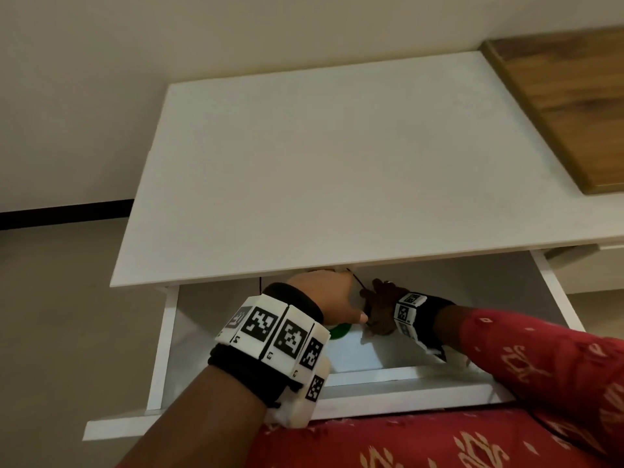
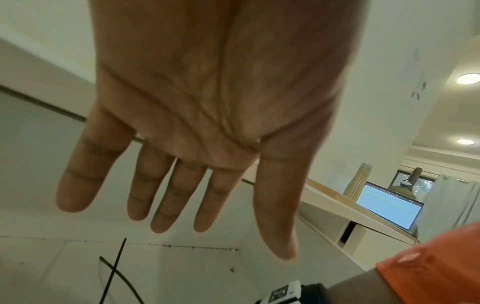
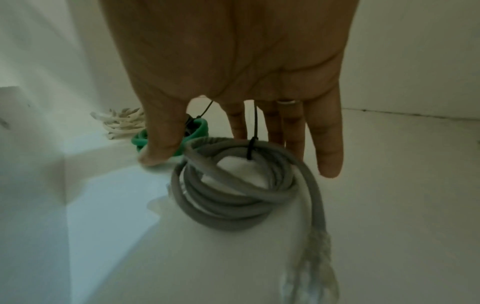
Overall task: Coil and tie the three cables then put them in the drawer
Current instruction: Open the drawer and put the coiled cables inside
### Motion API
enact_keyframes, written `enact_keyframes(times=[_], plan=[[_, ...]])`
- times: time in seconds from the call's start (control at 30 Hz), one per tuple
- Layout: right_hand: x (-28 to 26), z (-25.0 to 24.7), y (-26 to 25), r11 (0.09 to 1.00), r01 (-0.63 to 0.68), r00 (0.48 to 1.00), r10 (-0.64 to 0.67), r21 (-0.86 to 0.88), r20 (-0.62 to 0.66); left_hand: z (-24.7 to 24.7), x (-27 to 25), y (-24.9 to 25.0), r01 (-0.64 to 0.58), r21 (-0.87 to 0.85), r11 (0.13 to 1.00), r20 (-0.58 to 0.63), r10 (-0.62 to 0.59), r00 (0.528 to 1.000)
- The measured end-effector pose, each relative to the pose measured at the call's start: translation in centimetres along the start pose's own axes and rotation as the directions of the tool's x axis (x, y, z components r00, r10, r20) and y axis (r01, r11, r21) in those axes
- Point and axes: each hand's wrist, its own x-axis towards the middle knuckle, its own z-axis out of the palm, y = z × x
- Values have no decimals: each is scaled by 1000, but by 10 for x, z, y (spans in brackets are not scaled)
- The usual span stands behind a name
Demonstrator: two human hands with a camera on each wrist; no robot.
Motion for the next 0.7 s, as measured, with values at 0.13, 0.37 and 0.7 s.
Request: enact_keyframes(times=[0.13, 0.37, 0.7], plan=[[-25, -31, 4, 998, 60, 998, -60, 18, -25, -10, -11, 1, -27, -64, 998, 21, 28, 999], [-107, -75, -10, 986, 137, 991, -136, -96, 15, -36, -48, 3, -48, -137, 989, -147, 27, 989], [-200, -86, -2, 994, 107, 948, -105, -10, -299, -51, -129, -26, -151, -220, 964, -772, -78, 631]])
